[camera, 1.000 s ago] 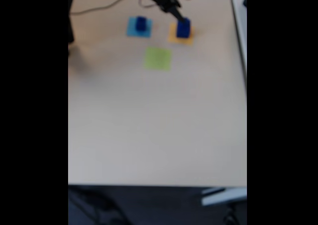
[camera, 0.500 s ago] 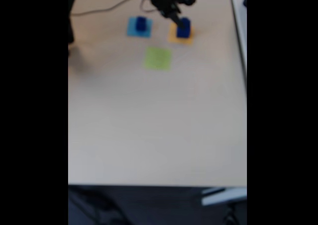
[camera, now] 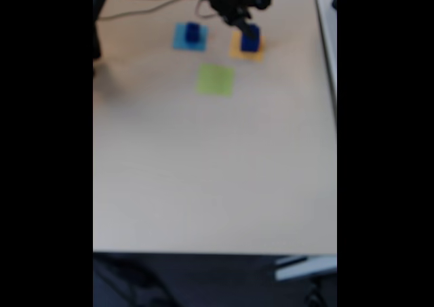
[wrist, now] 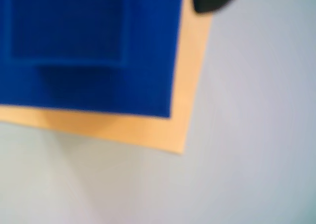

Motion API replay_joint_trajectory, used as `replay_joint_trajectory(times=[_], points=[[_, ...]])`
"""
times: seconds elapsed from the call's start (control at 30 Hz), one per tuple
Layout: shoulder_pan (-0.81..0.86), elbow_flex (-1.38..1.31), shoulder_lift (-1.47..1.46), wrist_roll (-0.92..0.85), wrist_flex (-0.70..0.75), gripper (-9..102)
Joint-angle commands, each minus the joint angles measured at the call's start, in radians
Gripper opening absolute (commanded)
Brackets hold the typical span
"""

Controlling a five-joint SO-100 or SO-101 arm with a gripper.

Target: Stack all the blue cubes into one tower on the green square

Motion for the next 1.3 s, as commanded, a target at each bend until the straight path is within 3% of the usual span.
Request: replay_joint_trajectory(times=[0.0, 0.3, 1.03, 1.27], points=[[-0.003, -0.074, 0.011, 0.009, 0.003, 31], [-0.006, -0.074, 0.002, 0.015, 0.003, 26], [-0.006, -0.04, 0.018, 0.005, -0.005, 1], [-0.012, -0.018, 0.066, -0.015, 0.003, 0]])
